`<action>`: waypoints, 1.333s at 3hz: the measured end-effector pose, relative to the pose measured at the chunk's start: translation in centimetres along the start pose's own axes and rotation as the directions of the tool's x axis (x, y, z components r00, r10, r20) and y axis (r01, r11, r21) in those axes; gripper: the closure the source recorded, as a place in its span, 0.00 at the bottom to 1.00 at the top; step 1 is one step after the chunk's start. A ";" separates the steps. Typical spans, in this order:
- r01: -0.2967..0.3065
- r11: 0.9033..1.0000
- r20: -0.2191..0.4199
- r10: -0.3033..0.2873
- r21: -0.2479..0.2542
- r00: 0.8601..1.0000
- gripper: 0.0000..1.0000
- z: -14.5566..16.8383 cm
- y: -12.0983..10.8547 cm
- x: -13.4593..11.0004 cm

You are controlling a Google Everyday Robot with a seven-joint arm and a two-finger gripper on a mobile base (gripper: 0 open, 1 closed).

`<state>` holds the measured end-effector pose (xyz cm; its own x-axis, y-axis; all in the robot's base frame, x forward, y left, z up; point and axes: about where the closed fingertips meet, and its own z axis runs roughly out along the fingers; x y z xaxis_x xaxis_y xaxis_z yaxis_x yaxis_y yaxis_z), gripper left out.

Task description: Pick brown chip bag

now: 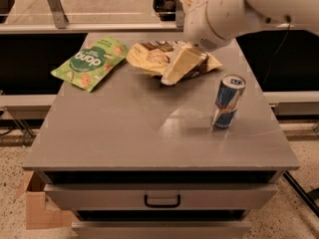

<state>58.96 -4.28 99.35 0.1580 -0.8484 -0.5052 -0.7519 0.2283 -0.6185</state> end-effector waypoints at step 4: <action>0.001 0.996 -0.089 -0.009 -0.091 0.996 0.15 8.3 0.5 3.8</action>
Offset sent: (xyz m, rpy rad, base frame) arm 0.0585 0.0109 -0.0728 -0.0596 0.1015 -0.0540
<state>64.47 -3.43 92.14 0.1073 -0.8898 -0.4436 -0.8067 0.1829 -0.5620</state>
